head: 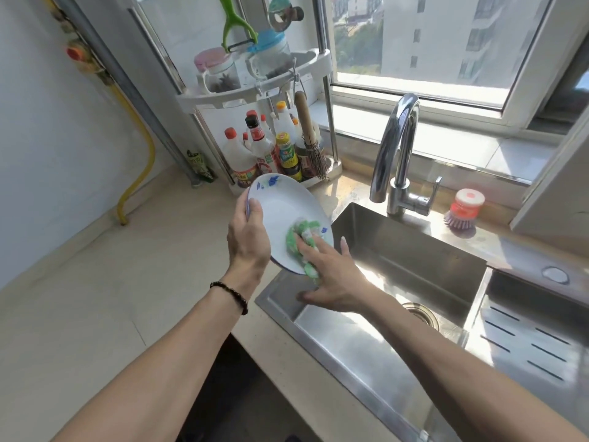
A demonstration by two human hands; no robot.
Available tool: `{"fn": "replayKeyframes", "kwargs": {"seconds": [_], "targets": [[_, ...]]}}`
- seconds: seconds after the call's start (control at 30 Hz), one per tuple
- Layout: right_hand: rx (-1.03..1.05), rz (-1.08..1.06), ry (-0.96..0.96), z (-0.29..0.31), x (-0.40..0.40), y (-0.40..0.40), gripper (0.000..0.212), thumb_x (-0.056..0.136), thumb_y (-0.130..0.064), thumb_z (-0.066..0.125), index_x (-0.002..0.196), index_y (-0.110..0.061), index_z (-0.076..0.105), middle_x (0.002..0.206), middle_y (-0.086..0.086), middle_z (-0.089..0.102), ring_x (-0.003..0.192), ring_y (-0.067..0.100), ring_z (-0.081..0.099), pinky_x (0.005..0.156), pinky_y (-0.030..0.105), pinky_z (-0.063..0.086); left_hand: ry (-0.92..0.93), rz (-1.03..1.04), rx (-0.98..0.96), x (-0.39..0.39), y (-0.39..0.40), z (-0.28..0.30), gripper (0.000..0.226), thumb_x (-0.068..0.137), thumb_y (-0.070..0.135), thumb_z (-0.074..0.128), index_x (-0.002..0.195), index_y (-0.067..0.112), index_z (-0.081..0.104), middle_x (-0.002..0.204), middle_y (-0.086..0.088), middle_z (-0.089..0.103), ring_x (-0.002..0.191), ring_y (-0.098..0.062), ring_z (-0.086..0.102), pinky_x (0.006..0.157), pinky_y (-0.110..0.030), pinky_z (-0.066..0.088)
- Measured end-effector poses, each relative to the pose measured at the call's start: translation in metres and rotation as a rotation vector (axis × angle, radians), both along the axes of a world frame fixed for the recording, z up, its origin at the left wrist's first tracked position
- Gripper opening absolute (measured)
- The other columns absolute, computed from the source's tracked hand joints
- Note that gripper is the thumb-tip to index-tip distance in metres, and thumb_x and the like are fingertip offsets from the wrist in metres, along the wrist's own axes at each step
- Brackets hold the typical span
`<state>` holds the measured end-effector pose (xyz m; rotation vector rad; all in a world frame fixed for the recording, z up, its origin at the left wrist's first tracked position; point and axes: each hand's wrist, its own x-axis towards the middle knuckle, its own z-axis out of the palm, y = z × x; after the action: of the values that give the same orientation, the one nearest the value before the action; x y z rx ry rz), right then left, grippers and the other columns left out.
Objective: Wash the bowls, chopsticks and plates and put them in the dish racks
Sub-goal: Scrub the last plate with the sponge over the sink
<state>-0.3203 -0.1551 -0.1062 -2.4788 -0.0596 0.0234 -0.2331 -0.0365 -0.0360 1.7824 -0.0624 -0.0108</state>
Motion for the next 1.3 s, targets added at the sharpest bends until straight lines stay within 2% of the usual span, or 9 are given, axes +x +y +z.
{"fn": "replayKeyframes", "kwargs": {"seconds": [0.23, 0.43, 0.57, 0.77, 0.93, 1.03, 1.13, 1.23, 1.3], "targets": [[0.009, 0.068, -0.031, -0.005, -0.006, -0.001, 0.104, 0.082, -0.045, 0.075, 0.158, -0.041, 0.003, 0.167, -0.004, -0.005, 0.154, 0.01, -0.007, 0.118, 0.051, -0.021, 0.003, -0.103, -0.052, 0.003, 0.01, 0.005, 0.032, 0.11, 0.022, 0.031, 0.132, 0.023, 0.055, 0.115, 0.004, 0.066, 0.102, -0.009, 0.066, 0.083, -0.024, 0.058], [0.238, 0.095, -0.046, 0.011, -0.016, 0.029, 0.094, 0.083, -0.044, 0.075, 0.157, -0.041, 0.017, 0.168, -0.004, 0.008, 0.153, 0.011, 0.003, 0.119, 0.049, -0.021, 0.068, -0.048, -0.102, 0.009, 0.014, -0.002, 0.03, 0.11, 0.023, 0.033, 0.126, 0.024, 0.058, 0.117, -0.003, 0.068, 0.11, -0.022, 0.066, 0.091, -0.038, 0.057], [-0.024, -0.009, -0.005, -0.003, -0.01, 0.003, 0.092, 0.086, -0.041, 0.07, 0.158, -0.038, 0.013, 0.168, -0.003, 0.009, 0.154, 0.012, 0.002, 0.115, 0.058, -0.025, 0.042, -0.055, -0.047, 0.008, 0.017, -0.001, 0.033, 0.11, 0.027, 0.032, 0.131, 0.022, 0.057, 0.116, 0.0, 0.068, 0.105, -0.019, 0.067, 0.087, -0.038, 0.058], [0.091, 0.013, -0.144, -0.004, -0.015, 0.014, 0.07, 0.09, -0.033, 0.071, 0.151, -0.039, 0.039, 0.16, -0.005, 0.034, 0.149, 0.016, 0.026, 0.12, 0.055, -0.016, 0.197, -0.097, -0.01, 0.011, 0.023, 0.004, 0.033, 0.11, 0.033, 0.031, 0.126, 0.024, 0.059, 0.116, -0.008, 0.068, 0.097, -0.026, 0.069, 0.078, -0.045, 0.058], [-0.316, -0.104, -0.455, -0.025, -0.01, -0.009, 0.041, 0.085, -0.022, 0.066, 0.125, -0.022, 0.068, 0.124, 0.01, 0.069, 0.114, 0.029, 0.066, 0.109, 0.072, 0.028, 0.35, -0.191, 0.039, 0.02, 0.031, 0.024, 0.018, 0.105, 0.032, 0.042, 0.114, 0.032, 0.058, 0.117, -0.01, 0.068, 0.088, -0.026, 0.067, 0.06, -0.035, 0.057], [-0.281, -0.172, -0.587, -0.005, 0.007, 0.012, 0.018, 0.079, -0.015, 0.074, 0.097, -0.02, 0.075, 0.085, 0.004, 0.073, 0.079, 0.028, 0.07, 0.101, 0.062, 0.044, 0.288, -0.081, -0.051, 0.0, 0.015, 0.007, 0.045, 0.096, 0.011, 0.051, 0.135, 0.031, 0.044, 0.115, -0.004, 0.063, 0.091, -0.023, 0.067, 0.058, -0.033, 0.058], [-0.126, -0.176, -0.628, 0.014, 0.017, 0.037, 0.017, 0.075, -0.004, 0.067, 0.084, -0.017, 0.074, 0.067, 0.002, 0.064, 0.061, 0.026, 0.058, 0.075, 0.04, 0.055, 0.207, 0.078, -0.105, -0.011, 0.002, -0.011, 0.054, 0.089, 0.022, 0.047, 0.142, 0.031, 0.042, 0.127, -0.004, 0.062, 0.106, -0.027, 0.067, 0.079, -0.045, 0.062], [-0.002, -0.092, -0.495, 0.009, 0.008, 0.028, 0.024, 0.089, -0.029, 0.067, 0.111, -0.025, 0.072, 0.094, 0.0, 0.072, 0.086, 0.024, 0.062, 0.093, 0.045, 0.05, 0.126, 0.128, -0.037, -0.002, 0.004, -0.01, 0.041, 0.102, 0.03, 0.036, 0.142, 0.027, 0.047, 0.129, -0.004, 0.061, 0.114, -0.025, 0.063, 0.095, -0.048, 0.056], [0.0, -0.014, -0.211, 0.0, 0.002, 0.007, 0.059, 0.091, -0.06, 0.055, 0.143, -0.033, 0.051, 0.144, 0.0, 0.056, 0.135, 0.018, 0.047, 0.122, 0.055, 0.012, 0.076, 0.112, -0.013, 0.0, 0.008, -0.006, 0.038, 0.108, 0.026, 0.032, 0.142, 0.025, 0.048, 0.126, 0.0, 0.06, 0.114, -0.022, 0.061, 0.097, -0.042, 0.055]]}}
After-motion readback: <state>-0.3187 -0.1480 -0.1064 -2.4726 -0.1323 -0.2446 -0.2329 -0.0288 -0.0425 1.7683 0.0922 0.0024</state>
